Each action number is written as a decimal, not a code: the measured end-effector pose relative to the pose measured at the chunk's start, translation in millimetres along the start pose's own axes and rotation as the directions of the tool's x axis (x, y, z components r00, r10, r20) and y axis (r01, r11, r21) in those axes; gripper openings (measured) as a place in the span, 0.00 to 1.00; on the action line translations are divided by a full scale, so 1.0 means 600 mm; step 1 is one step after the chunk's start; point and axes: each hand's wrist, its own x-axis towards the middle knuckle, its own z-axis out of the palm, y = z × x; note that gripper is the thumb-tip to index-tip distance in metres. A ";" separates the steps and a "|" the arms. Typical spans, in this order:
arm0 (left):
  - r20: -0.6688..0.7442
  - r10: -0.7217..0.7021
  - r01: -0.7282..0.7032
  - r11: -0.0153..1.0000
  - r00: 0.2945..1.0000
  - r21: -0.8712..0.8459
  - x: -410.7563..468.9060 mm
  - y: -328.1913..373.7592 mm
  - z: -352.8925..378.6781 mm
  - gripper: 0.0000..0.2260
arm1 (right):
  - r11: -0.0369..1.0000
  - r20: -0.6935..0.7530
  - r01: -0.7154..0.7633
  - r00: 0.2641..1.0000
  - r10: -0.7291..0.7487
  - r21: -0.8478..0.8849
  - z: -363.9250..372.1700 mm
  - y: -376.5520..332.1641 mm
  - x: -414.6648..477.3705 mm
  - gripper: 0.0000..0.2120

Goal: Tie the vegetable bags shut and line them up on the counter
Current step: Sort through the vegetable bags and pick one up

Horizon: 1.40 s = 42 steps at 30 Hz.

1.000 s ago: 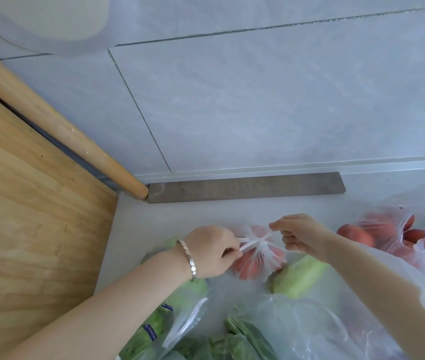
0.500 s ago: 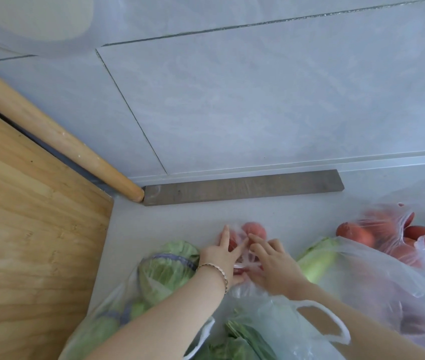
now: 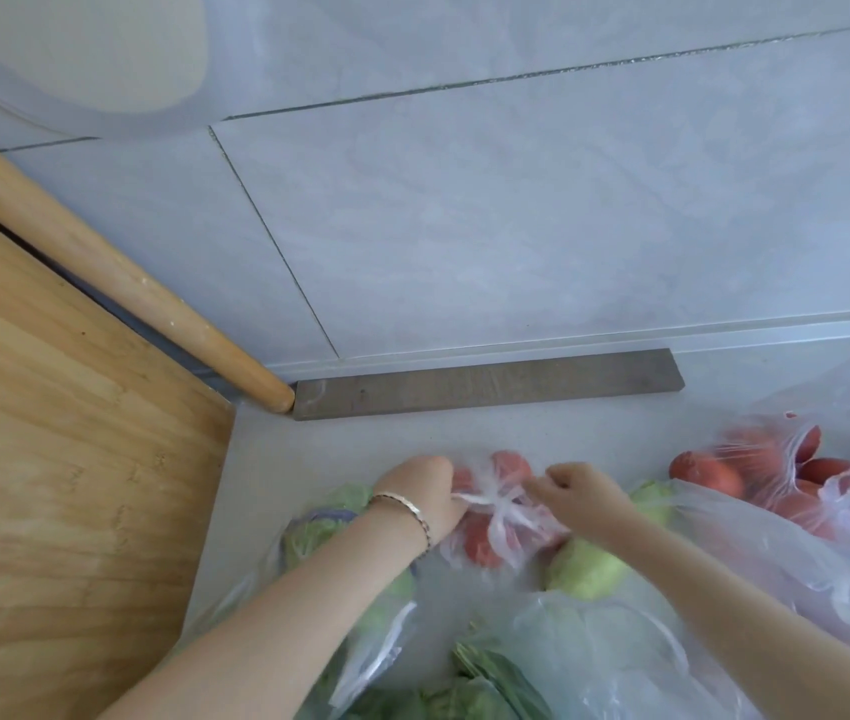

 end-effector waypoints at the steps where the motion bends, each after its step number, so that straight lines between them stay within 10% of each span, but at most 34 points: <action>1: 0.000 -0.011 0.011 0.991 1.000 -0.133 -0.005 -0.005 -0.011 0.12 | 0.963 0.020 -0.048 0.999 0.045 0.266 -0.016 -0.012 -0.005 0.20; 3: 0.092 -0.078 0.118 0.784 0.993 -0.610 -0.010 -0.010 -0.021 0.17 | 0.718 0.136 -0.138 0.989 0.061 0.682 -0.044 -0.033 -0.021 0.17; 6: 0.244 -0.113 0.253 0.083 0.963 -0.964 -0.006 -0.009 -0.023 0.16 | 0.600 0.240 -0.176 0.971 -0.026 0.780 -0.051 -0.047 -0.040 0.17; 10: 0.194 0.048 0.199 -0.159 0.980 -0.967 -0.029 0.010 -0.026 0.11 | 0.613 0.262 -0.149 0.960 -0.098 0.776 -0.036 -0.043 -0.055 0.13; 16: 0.025 0.073 0.009 0.215 0.997 -0.977 -0.028 0.029 0.002 0.20 | 0.754 0.282 -0.082 0.949 -0.140 0.652 -0.016 -0.042 -0.060 0.10; 28: -0.138 0.213 -0.231 0.514 0.967 -0.826 0.002 0.013 0.023 0.26 | 0.729 0.234 -0.085 0.966 -0.105 0.679 -0.004 -0.041 -0.043 0.14; 33: -0.051 0.099 -0.101 0.607 0.994 -0.788 -0.006 -0.018 0.010 0.02 | 0.879 0.134 -0.121 0.989 0.066 0.461 -0.024 -0.001 -0.019 0.03; 36: 0.047 0.119 -0.044 0.664 0.992 -0.746 -0.007 -0.029 -0.002 0.12 | 0.872 0.209 -0.222 0.968 0.142 0.436 -0.027 0.016 -0.003 0.08; 42: -0.043 0.305 -0.304 0.907 0.951 -0.293 -0.006 -0.021 -0.005 0.11 | 0.743 0.441 -0.445 0.869 0.224 0.500 -0.028 0.010 0.040 0.19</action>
